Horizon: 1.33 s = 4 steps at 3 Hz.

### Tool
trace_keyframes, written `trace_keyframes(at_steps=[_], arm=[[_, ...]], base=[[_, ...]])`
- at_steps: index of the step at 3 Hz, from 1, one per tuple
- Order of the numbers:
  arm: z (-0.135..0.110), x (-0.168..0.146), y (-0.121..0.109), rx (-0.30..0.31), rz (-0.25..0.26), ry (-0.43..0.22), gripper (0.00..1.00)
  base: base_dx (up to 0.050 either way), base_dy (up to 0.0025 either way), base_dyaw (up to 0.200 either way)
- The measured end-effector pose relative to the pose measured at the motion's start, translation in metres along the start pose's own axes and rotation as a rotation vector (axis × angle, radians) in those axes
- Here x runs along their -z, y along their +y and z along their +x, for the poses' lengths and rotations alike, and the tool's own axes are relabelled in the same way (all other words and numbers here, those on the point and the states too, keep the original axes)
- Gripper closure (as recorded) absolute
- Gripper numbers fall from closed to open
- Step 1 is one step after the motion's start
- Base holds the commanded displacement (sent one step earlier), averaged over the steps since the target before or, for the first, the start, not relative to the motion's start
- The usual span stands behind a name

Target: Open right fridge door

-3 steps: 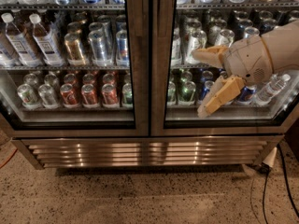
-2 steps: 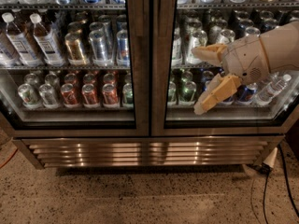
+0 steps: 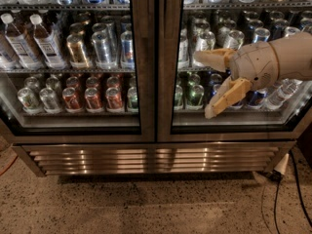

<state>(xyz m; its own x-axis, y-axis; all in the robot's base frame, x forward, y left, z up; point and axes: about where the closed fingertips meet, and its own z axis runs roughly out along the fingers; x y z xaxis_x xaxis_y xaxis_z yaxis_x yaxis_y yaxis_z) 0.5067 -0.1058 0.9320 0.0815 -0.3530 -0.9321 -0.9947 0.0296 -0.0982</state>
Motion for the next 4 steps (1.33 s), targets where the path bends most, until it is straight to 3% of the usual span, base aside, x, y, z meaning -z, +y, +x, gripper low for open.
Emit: trace_keyframes(at_steps=[1,2,3,4], arm=[[0.0025,-0.004,-0.0018,-0.028,-0.02,-0.054,0.0],[0.0025,-0.0041,-0.0018,-0.028,-0.02,-0.054,0.0],[0.0035,-0.0059,-0.0032,-0.043,0.013,-0.057,0.0],[0.0011,-0.005,0.0001,-0.046,-0.03,-0.239,0.0]], base=[[0.0,0.0,0.0],[0.0,0.0,0.0],[0.0,0.0,0.0],[0.0,0.0,0.0]])
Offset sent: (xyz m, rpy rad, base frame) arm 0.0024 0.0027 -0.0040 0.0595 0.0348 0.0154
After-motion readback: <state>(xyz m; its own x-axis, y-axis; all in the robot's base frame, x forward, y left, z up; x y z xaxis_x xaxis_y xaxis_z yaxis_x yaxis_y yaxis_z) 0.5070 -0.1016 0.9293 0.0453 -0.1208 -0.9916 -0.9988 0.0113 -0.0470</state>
